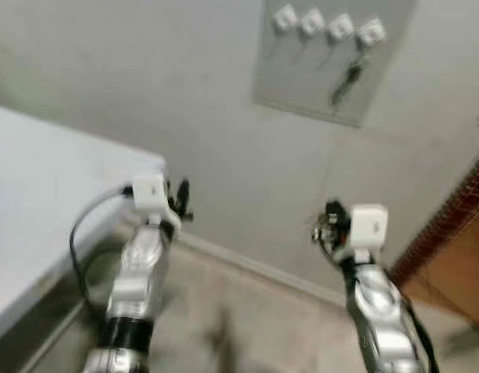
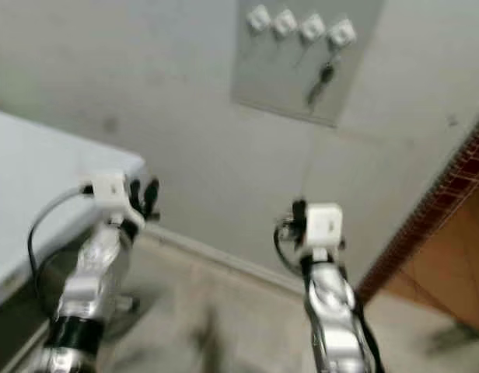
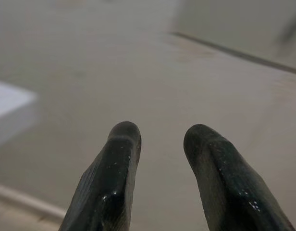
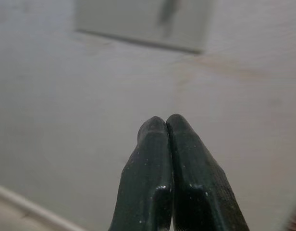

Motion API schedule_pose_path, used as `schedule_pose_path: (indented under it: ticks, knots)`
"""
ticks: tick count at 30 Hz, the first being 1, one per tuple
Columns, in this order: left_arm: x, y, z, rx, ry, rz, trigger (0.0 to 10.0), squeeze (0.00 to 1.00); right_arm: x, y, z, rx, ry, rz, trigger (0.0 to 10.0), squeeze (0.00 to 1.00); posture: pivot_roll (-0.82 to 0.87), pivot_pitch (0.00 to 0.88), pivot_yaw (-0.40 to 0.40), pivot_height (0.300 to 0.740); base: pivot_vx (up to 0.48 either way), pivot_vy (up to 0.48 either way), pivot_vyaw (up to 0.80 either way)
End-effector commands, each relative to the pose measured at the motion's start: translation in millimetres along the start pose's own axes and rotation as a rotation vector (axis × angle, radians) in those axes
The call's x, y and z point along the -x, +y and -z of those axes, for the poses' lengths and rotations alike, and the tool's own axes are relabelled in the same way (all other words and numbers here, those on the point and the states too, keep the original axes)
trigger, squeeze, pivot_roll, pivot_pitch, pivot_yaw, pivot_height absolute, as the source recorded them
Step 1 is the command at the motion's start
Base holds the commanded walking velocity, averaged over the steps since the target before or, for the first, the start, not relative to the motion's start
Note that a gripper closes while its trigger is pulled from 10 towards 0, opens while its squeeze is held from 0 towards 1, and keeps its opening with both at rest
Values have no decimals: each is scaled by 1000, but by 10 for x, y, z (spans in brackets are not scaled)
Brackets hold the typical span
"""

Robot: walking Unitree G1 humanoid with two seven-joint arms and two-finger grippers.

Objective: Hang keys on a hook

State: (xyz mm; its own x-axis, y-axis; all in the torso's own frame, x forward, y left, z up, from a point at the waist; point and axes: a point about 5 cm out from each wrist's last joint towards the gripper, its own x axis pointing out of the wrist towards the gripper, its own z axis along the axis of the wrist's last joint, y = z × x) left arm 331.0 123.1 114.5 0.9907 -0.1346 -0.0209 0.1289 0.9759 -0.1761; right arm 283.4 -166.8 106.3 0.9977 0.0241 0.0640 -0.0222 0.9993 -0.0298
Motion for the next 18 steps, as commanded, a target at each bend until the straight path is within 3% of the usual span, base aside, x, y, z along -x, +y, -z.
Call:
schedule_pose_path:
  ticks: [1,9,18]
  knots:
    - [-7,50,-41,-20,-7,-17,10000,0,-8,38,-33,-8,-11,-10,10000,0,80,0,-43,736,0,0,-763]
    - [7,42,-30,-15,-4,-26,10000,0,1,38,-30,-4,-6,-12,10000,0,82,0,-44,736,0,0,-763]
    - [27,2,31,39,40,-45,10000,0,-1,2,-1,-56,30,62,10000,0,80,0,-45,736,0,0,0]
